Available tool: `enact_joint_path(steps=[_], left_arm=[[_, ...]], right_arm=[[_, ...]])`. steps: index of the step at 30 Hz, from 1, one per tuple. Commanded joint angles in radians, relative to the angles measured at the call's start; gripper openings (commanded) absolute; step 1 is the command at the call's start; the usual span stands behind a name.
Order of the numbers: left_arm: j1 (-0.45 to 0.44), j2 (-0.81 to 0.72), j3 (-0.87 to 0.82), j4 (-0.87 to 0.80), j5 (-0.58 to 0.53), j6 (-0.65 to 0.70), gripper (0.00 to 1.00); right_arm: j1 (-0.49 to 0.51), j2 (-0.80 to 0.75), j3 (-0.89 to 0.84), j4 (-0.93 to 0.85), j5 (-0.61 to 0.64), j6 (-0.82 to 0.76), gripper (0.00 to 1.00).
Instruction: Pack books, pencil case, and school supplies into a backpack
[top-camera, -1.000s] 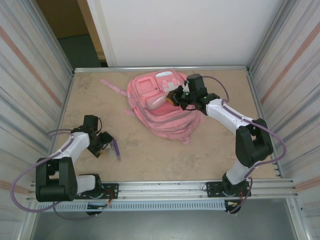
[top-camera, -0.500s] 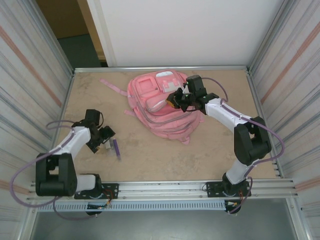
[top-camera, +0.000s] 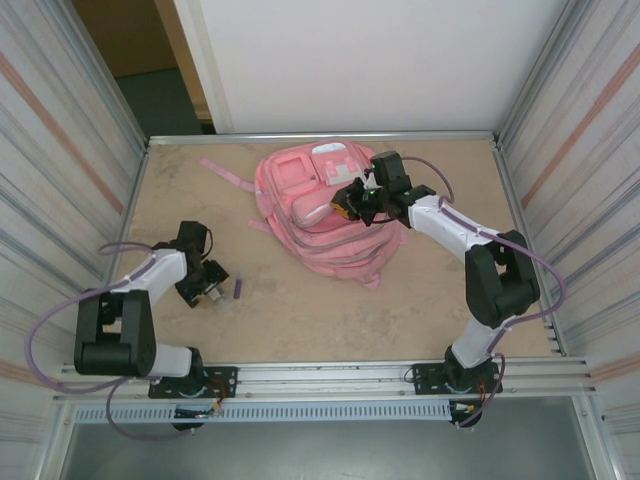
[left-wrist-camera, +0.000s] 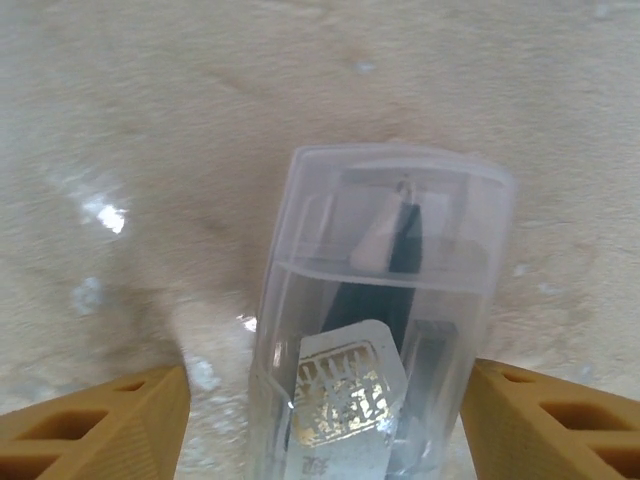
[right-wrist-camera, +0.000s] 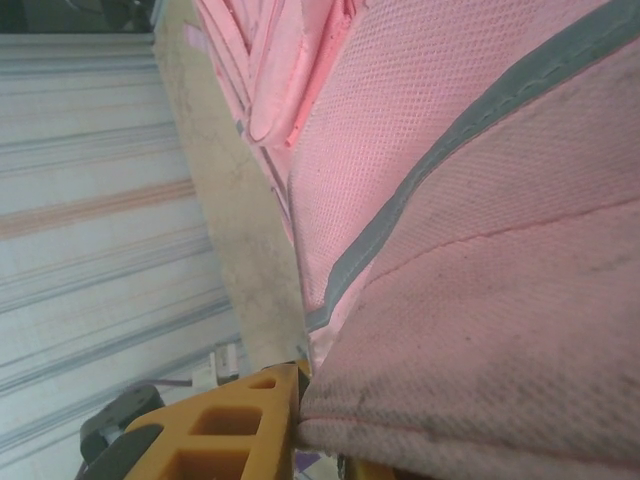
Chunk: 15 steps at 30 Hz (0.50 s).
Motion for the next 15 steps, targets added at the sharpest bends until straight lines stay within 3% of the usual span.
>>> enact_joint_path(steps=[1,10,15], left_arm=[[0.015,-0.067,-0.036,-0.007,-0.035,-0.030,0.69],[0.027,-0.051,-0.042,-0.006,-0.013,-0.029,0.60],[0.027,-0.089,-0.039,-0.028,-0.024,-0.037,0.55]], right_arm=[[0.003,0.024,0.040,-0.011,-0.018,-0.022,0.18],[0.005,0.044,0.060,-0.042,-0.032,-0.026,0.22],[0.005,0.029,0.046,-0.053,-0.018,-0.038,0.36]])
